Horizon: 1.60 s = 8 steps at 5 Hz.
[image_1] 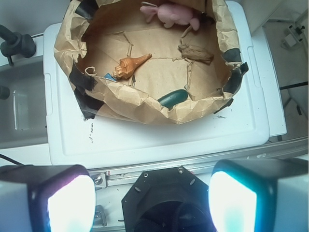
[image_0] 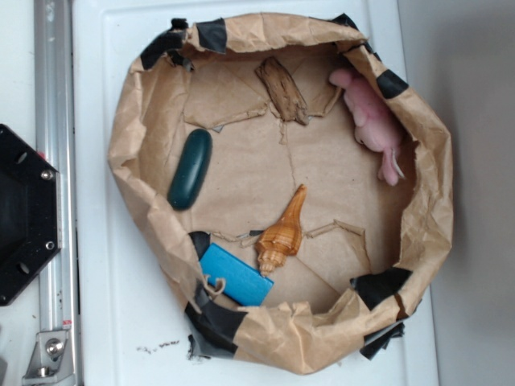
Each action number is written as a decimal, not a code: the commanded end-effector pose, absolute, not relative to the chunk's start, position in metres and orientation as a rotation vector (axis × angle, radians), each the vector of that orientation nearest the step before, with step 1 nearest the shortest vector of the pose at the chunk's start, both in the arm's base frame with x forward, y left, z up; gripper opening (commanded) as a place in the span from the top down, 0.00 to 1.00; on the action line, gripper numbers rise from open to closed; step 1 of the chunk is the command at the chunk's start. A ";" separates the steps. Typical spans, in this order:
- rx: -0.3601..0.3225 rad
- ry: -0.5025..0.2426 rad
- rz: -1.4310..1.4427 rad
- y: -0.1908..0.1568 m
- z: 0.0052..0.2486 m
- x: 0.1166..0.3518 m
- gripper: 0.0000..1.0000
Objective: Grab the shell.
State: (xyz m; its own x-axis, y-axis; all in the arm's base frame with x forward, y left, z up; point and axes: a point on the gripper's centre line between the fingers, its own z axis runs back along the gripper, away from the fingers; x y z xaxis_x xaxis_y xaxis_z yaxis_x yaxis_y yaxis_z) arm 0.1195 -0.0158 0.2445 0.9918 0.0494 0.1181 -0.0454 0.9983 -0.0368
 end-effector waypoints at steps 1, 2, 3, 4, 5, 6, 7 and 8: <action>-0.034 -0.119 0.048 -0.016 0.244 0.119 0.00; 0.047 -0.130 0.269 0.022 0.198 0.169 0.00; -0.043 -0.090 0.381 0.030 0.173 0.214 0.00; -0.174 -0.061 0.589 0.023 0.150 0.258 0.00; -0.297 0.098 0.577 -0.003 0.115 0.260 0.00; -0.314 0.226 0.508 -0.033 0.072 0.239 0.00; -0.298 0.147 0.481 -0.047 0.048 0.239 0.00; -0.336 0.098 0.463 -0.057 0.037 0.252 0.00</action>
